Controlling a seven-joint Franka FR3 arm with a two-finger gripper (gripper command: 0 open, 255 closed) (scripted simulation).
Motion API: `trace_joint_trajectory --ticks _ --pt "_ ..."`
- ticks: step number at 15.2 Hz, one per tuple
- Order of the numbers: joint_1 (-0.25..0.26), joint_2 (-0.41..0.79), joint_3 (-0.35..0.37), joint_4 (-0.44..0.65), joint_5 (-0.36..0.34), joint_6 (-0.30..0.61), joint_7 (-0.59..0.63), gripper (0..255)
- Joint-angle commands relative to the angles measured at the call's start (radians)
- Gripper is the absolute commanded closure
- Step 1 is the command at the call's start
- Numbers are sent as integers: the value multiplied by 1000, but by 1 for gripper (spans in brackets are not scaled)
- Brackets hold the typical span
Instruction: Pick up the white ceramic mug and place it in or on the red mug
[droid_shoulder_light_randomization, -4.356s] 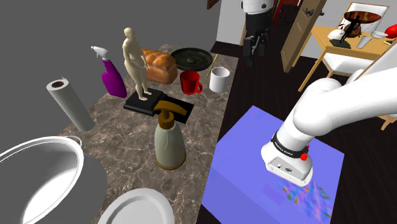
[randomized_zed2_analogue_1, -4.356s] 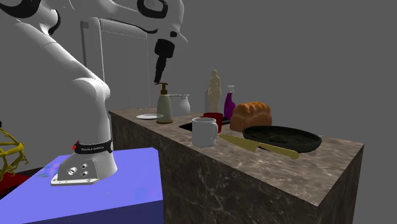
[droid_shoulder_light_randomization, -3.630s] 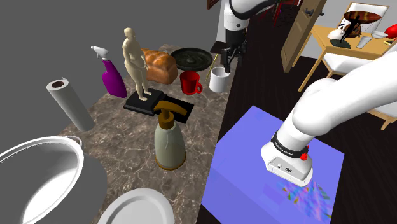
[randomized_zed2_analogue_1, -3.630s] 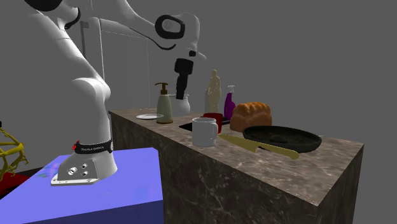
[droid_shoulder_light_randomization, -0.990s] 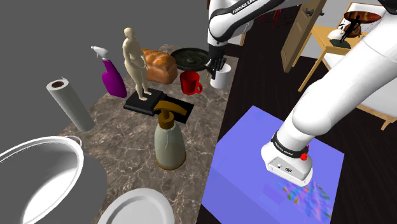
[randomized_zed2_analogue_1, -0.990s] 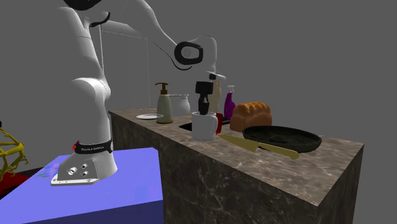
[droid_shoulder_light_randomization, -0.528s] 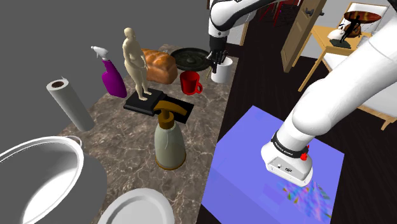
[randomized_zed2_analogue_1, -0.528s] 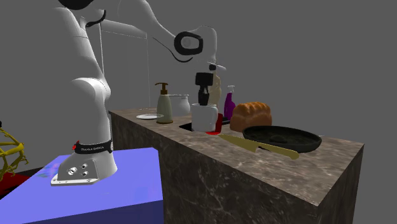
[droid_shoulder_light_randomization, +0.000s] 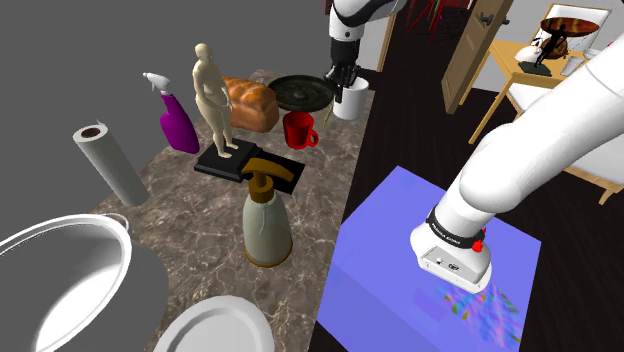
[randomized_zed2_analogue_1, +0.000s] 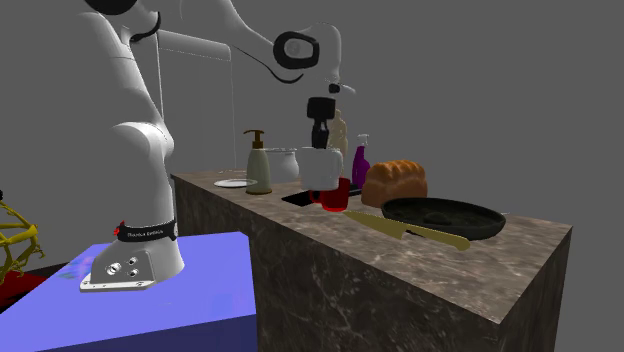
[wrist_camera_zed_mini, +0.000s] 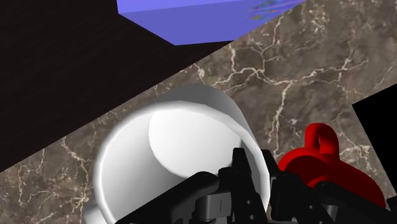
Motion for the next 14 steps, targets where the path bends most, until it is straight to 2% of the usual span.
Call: trace_joint_trajectory --ticks 1,12,14 --pt "0 -7 0 23 0 -30 -1 255" --pt "1 -32 4 141 1 -173 -2 255" --pt "20 4 31 185 14 -181 39 255"
